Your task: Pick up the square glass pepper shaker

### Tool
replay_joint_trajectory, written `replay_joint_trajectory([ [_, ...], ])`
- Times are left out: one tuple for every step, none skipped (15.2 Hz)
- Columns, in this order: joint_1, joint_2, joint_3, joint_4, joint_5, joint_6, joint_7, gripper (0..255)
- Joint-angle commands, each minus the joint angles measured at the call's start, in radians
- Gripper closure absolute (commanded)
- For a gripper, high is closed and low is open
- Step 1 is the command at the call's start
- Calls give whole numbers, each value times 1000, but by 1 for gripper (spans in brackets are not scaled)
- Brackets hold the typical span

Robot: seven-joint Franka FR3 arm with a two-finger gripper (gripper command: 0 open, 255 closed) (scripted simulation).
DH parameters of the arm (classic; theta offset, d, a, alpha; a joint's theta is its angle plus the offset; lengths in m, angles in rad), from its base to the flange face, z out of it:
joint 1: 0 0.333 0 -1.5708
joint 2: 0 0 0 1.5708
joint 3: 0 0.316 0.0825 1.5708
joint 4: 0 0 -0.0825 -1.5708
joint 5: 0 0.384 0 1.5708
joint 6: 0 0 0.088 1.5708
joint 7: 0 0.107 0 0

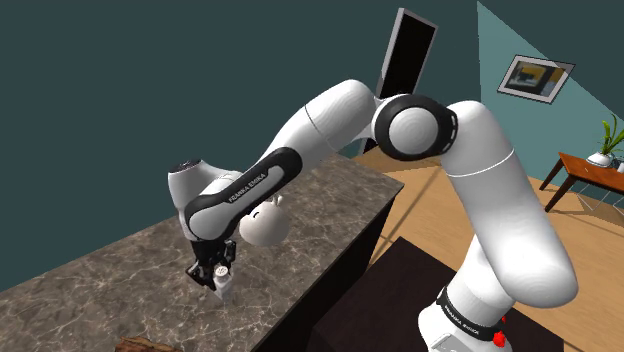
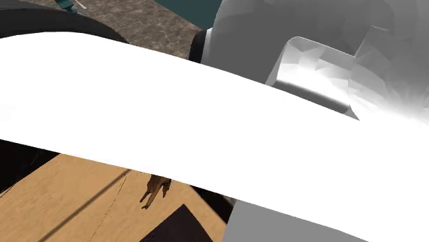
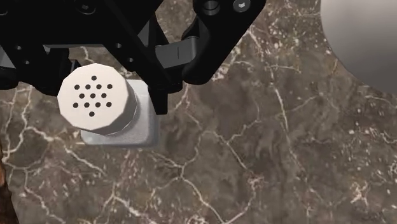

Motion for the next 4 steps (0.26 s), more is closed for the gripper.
replay_joint_trajectory([
  [-3,-19,4,-5,4,-14,-1,255],
  [-5,-28,6,-7,6,-21,-2,255],
  [-5,-30,6,-8,6,-22,-2,255],
  [-5,-30,6,-8,6,-23,-2,255],
])
